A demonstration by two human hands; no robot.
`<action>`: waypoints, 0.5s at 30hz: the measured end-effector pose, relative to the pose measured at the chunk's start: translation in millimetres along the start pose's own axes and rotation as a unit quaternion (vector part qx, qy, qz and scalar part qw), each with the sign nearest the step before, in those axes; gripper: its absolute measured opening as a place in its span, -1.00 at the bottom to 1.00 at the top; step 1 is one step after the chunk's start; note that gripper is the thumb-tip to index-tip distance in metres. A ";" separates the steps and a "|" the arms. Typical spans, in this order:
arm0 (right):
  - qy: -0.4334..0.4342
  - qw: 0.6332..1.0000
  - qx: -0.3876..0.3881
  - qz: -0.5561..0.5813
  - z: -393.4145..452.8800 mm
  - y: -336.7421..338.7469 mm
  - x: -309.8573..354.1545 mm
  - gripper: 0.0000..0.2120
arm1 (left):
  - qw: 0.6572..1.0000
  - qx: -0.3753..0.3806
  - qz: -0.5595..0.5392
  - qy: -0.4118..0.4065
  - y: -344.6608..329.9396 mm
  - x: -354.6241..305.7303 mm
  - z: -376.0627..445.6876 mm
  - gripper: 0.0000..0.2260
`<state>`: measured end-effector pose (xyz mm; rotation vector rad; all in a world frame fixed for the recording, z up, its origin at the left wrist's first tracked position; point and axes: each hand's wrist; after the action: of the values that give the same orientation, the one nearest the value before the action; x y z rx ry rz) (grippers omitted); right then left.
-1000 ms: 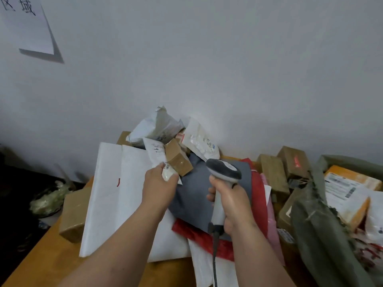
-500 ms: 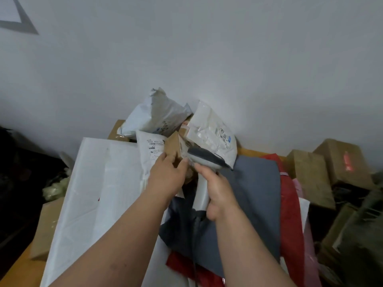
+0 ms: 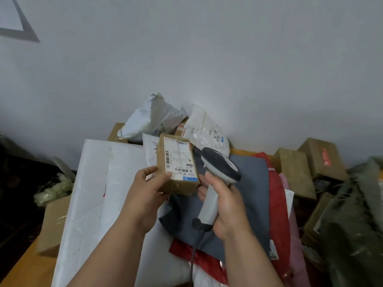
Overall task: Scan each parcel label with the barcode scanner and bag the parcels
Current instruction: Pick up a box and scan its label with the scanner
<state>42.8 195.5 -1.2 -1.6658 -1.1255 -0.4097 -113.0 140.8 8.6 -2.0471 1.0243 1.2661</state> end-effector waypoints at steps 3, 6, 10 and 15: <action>0.024 0.999 0.007 -0.039 -30.6 0.4 5.4 -0.84 | 0.995 0.048 -0.084 0.002 14.8 2.6 -22.0 -0.60; 0.057 0.993 -0.006 -0.099 -63.0 4.2 10.5 -0.96 | 0.991 0.067 -0.110 -0.023 26.5 3.2 -46.4 -0.53; 0.064 0.982 -0.001 -0.180 -109.0 6.1 12.5 -0.90 | 0.990 0.063 -0.109 -0.065 39.0 2.1 -79.4 -0.55; 0.059 0.967 0.037 -0.245 -164.9 -1.4 12.8 -0.69 | 0.985 0.068 -0.115 -0.105 52.0 -1.9 -115.7 -0.58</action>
<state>89.1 56.4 75.5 -1.2683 -1.4425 -0.7591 -96.8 25.0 57.7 -1.8245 0.7338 1.2253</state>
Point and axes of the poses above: each hand's wrist, its own z-axis towards the middle knuckle, its own y-axis out of the back of the hand, x = y × z, and after that the axes turned 12 degrees about z, right-handed
